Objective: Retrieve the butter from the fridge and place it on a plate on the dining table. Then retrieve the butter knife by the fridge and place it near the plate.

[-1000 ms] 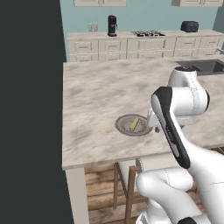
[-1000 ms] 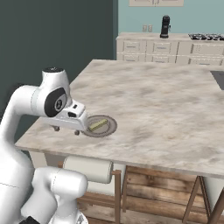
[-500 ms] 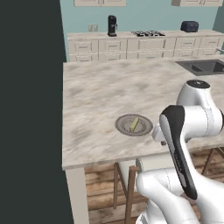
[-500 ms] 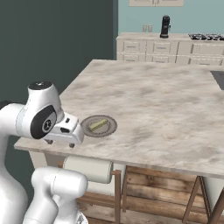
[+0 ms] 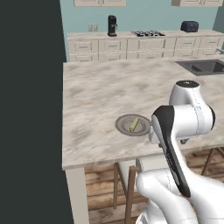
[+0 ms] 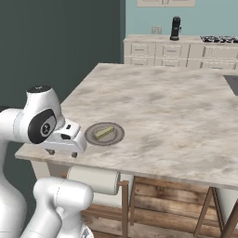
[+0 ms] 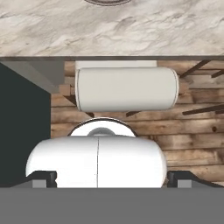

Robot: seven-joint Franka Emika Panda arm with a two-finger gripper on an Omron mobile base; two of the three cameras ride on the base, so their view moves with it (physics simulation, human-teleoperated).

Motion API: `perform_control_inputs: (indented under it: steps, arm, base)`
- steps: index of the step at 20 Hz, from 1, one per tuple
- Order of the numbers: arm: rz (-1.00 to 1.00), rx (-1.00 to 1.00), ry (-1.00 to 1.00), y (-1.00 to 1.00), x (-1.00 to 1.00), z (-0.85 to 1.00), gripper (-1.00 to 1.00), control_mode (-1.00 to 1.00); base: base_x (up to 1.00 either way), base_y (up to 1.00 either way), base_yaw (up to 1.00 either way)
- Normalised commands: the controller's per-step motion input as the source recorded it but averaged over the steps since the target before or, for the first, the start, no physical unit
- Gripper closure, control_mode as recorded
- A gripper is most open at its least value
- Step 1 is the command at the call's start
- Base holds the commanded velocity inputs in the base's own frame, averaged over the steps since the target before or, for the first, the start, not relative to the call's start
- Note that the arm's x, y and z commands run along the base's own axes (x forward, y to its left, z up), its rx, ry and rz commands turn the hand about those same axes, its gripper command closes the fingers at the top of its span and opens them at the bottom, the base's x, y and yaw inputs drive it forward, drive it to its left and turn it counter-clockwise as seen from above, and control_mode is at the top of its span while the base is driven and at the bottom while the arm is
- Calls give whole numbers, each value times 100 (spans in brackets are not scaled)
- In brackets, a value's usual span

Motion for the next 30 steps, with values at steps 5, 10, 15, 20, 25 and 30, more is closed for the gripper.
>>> perform_control_inputs:
  steps: [5, 10, 15, 20, 25, 30]
  arm:
    - [0, 0, 0, 0, 0, 0, -100, -100]
    - [-1, 0, 0, -1, -9, 0, -100, 100]
    - [0, 0, 0, 0, 0, 0, -100, 100]
    - [0, 0, 0, 0, 0, 0, -100, 100]
    - [0, 0, 0, 0, 0, 0, -100, 100]
    - [0, 0, 0, 0, 0, 0, -100, 100]
  base:
    - [0, 0, 0]
    - [-32, -7, -13]
    - [-45, -60, -50]
    - [3, -99, -70]
    - [5, -100, -69]
    - [15, -100, -65]
